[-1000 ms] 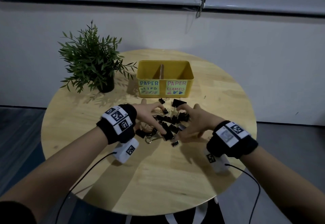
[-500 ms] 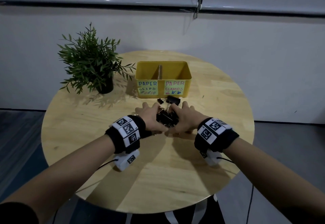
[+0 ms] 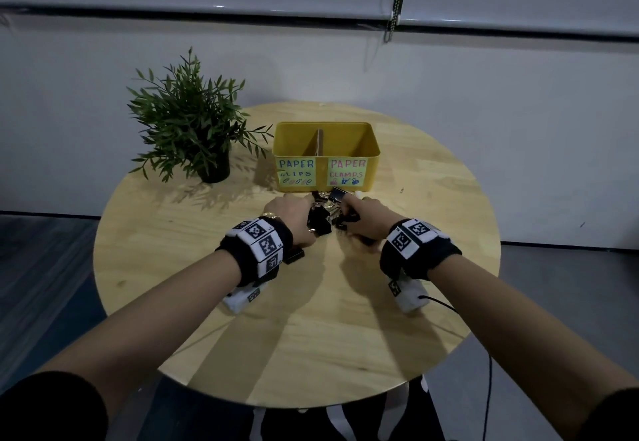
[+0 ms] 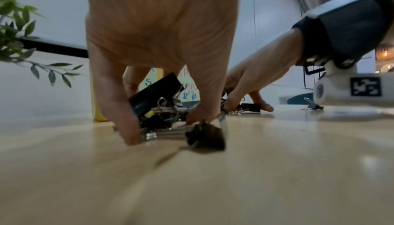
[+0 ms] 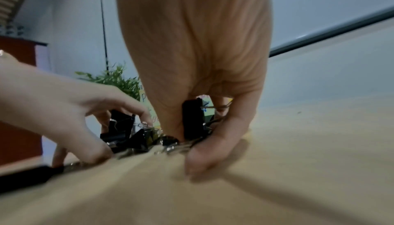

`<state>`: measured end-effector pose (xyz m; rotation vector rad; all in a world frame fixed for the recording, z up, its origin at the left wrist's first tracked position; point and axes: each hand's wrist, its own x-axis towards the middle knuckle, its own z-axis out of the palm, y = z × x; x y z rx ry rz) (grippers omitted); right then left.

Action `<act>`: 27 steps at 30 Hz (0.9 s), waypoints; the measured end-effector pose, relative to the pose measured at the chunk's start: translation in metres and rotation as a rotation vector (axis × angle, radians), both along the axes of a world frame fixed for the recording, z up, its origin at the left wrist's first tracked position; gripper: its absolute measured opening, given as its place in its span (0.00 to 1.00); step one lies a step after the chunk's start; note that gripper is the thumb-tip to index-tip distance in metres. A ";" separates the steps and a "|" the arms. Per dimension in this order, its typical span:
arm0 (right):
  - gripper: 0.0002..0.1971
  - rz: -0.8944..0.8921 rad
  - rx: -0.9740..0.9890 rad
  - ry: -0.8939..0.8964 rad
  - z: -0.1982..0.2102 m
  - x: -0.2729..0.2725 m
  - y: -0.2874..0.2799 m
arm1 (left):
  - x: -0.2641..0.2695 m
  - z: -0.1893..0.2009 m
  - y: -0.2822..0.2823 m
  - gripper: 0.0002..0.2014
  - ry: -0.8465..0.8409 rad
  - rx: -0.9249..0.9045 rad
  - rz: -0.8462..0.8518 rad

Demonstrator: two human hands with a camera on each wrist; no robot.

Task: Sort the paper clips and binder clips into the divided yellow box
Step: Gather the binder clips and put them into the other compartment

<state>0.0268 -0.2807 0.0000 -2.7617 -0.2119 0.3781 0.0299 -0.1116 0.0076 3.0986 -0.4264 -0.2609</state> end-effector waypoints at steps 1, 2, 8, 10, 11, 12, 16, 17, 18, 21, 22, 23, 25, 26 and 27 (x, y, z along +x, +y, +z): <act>0.09 0.006 0.025 0.014 0.001 0.000 -0.002 | 0.002 0.001 -0.001 0.25 -0.014 0.024 -0.021; 0.08 -0.006 0.058 0.034 0.004 0.000 -0.004 | 0.002 0.002 -0.002 0.22 -0.026 0.043 -0.035; 0.11 -0.144 0.527 0.205 0.037 0.012 -0.025 | 0.012 -0.007 0.009 0.13 -0.017 -0.015 -0.048; 0.11 -0.149 0.676 0.181 0.059 0.015 -0.030 | 0.017 -0.006 0.018 0.11 0.041 -0.117 -0.046; 0.12 -0.148 0.743 0.136 0.070 0.019 -0.031 | 0.020 -0.005 0.022 0.11 0.072 -0.170 -0.046; 0.13 -0.158 0.812 0.078 0.081 0.025 -0.030 | 0.022 -0.002 0.026 0.10 0.100 -0.225 -0.047; 0.12 -0.228 1.042 -0.135 0.101 0.050 -0.018 | 0.020 0.023 0.031 0.10 0.264 -0.543 -0.001; 0.12 -0.241 1.091 -0.181 0.099 0.055 -0.015 | 0.020 0.031 0.031 0.10 0.301 -0.625 0.015; 0.11 -0.260 1.148 -0.219 0.095 0.059 -0.012 | 0.020 0.039 0.032 0.10 0.334 -0.693 0.025; 0.08 -0.315 1.259 -0.195 0.077 0.075 -0.004 | 0.023 0.064 0.035 0.07 0.406 -0.863 0.014; 0.07 -0.308 1.208 -0.134 0.074 0.079 -0.002 | 0.025 0.073 0.036 0.04 0.425 -0.931 0.022; 0.10 -0.291 1.134 -0.062 0.071 0.083 -0.003 | 0.028 0.081 0.034 0.01 0.435 -1.002 0.039; 0.21 -0.279 1.051 0.041 0.070 0.090 -0.005 | 0.038 0.090 0.028 0.03 0.385 -1.108 0.076; 0.25 -0.282 1.040 0.065 0.070 0.091 -0.006 | 0.044 0.090 0.023 0.02 0.339 -1.144 0.081; 0.28 -0.278 1.031 0.075 0.071 0.091 -0.007 | 0.049 0.088 0.017 0.03 0.290 -1.178 0.083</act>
